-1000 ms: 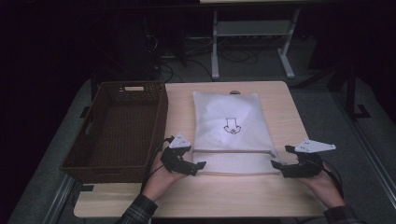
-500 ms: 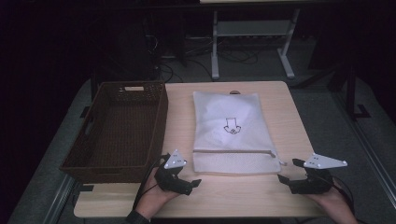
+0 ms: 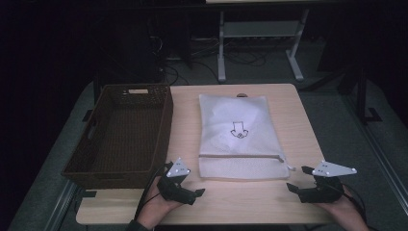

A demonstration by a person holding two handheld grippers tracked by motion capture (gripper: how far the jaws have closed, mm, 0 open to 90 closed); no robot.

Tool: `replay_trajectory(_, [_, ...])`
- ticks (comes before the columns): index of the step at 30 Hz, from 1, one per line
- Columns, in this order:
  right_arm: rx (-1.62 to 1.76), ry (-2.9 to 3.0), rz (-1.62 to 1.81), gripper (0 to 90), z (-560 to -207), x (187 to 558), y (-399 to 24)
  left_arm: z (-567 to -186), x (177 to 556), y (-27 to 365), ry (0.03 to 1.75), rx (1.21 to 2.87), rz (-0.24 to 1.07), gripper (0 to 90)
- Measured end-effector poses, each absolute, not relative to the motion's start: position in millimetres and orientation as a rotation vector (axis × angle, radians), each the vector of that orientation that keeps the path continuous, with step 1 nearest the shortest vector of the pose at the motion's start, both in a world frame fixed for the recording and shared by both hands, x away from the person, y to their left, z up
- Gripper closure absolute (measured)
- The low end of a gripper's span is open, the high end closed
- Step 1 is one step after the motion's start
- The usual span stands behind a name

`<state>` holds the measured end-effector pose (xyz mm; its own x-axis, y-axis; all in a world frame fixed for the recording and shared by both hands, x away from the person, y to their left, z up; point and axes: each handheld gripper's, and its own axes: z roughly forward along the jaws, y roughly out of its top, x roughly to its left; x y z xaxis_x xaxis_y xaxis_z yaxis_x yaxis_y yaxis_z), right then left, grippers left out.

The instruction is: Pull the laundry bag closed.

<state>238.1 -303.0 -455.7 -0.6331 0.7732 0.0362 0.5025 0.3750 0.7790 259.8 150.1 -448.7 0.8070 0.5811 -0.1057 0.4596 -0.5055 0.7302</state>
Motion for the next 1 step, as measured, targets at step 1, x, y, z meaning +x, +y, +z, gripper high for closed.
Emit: replay_trajectory(1, [1.115, 2.306, 1.129, 13.2, -455.7, 238.1, -303.1, -448.8, 259.9, 149.7, 0.762, 2.192, 0.195, 13.4])
